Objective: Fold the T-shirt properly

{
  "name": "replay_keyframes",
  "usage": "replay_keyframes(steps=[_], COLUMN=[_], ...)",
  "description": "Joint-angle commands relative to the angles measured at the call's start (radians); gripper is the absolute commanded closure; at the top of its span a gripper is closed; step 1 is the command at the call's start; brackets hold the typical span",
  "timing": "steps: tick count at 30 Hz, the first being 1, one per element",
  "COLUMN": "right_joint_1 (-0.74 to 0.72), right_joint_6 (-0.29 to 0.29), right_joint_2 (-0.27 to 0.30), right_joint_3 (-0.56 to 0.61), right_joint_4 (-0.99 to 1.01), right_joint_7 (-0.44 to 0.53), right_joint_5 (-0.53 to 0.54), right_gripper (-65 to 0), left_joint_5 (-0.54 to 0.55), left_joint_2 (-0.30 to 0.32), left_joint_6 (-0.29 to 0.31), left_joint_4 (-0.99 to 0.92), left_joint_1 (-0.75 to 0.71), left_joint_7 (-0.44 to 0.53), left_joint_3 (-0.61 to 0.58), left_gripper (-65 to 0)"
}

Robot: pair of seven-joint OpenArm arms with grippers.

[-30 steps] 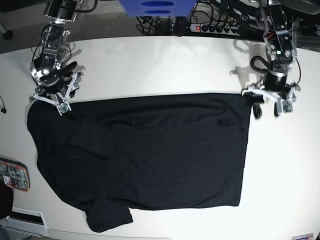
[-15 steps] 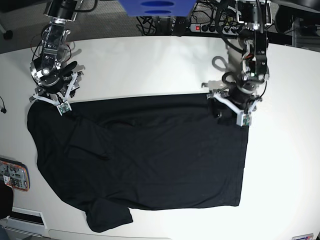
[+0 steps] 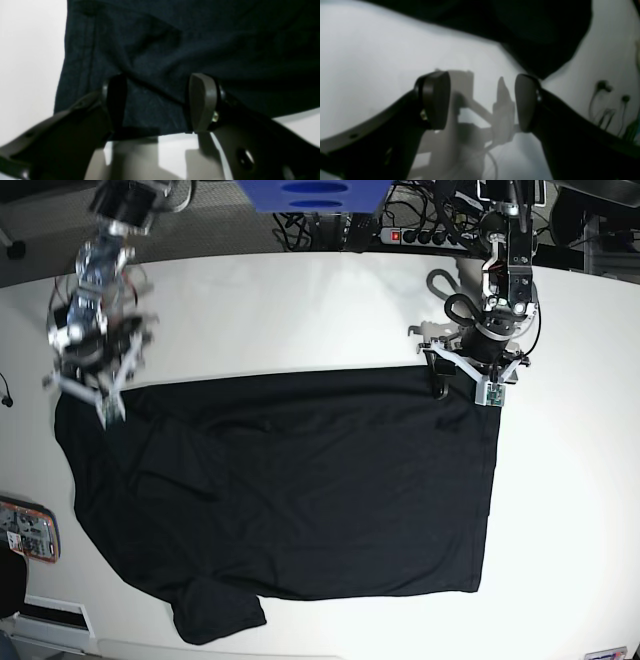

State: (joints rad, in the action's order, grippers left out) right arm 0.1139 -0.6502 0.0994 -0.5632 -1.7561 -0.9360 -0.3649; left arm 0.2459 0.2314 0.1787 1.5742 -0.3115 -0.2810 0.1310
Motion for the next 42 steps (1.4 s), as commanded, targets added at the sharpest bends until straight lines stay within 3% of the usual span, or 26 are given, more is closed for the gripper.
replay_keyframes(steps=[1,4,10,16,18,20,25,35,42], right_joint_1=[-0.092,-0.185,-0.194,-0.194,-0.193,-0.193,-0.174,0.071,0.172], right_joint_6=[0.014,0.014,0.016,0.022,0.057,0.085,0.086,0.086,0.086], right_joint_2=[0.018,0.018,0.020,0.020,0.020,0.020,0.020,0.015,-0.025], right_joint_3=[0.001,0.002,0.038,0.033,0.033,0.033,0.033,0.036,0.032], right_joint_4=[-0.024,0.046,0.207,0.414,0.454,0.453,0.414,0.290,0.146], right_joint_7=[0.041,0.041,0.050,0.228,0.254,0.259,0.278,0.328,0.326], right_joint_5=[0.011,0.008,-0.024,-0.076,-0.079,-0.079,-0.079,-0.078,-0.078], right_gripper=[-38.9,-38.9,-38.9,-38.9,-38.9,-38.9,-38.9,-38.9,-38.9], left_joint_5=[0.002,0.002,0.002,0.002,0.002,0.002,0.003,0.003,0.003], left_joint_2=[0.007,0.007,0.010,0.012,0.012,0.012,0.007,0.013,0.013], left_joint_6=[-0.003,-0.003,-0.003,-0.003,-0.003,-0.003,-0.003,0.002,0.003], left_joint_4=[0.015,0.016,0.016,0.016,0.016,0.016,0.016,0.016,0.019], left_joint_1=[0.004,0.004,-0.002,0.001,-0.002,-0.001,-0.025,-0.068,-0.093], left_joint_7=[0.009,0.009,0.009,0.009,0.009,0.009,0.009,0.009,0.010], left_joint_3=[0.003,0.003,0.003,0.003,0.005,0.011,0.088,0.189,0.212], left_gripper=[-38.1,-38.1,-38.1,-38.1,-38.1,-38.1,-38.1,-38.1,-38.1])
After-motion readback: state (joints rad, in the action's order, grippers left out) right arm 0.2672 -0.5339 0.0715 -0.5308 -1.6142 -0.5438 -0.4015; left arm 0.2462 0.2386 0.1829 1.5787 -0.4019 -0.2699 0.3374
